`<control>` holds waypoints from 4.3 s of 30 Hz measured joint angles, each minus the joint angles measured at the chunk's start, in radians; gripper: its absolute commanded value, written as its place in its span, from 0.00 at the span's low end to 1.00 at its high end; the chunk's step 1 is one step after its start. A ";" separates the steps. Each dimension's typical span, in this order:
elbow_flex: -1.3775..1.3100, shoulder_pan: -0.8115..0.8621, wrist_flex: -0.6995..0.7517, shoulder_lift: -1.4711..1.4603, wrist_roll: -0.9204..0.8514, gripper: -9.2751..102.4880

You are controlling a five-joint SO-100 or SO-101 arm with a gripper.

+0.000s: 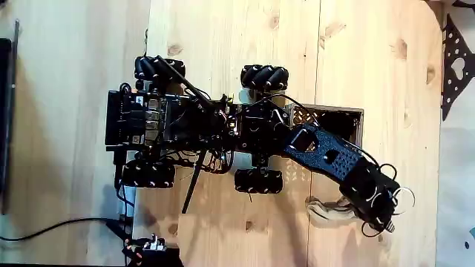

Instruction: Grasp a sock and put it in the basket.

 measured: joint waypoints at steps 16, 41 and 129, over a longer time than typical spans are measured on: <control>-0.143 0.003 0.000 -0.264 -0.064 0.50; -0.264 -0.078 -0.086 -0.305 -0.067 0.08; 0.376 -0.627 0.965 0.819 -0.210 0.27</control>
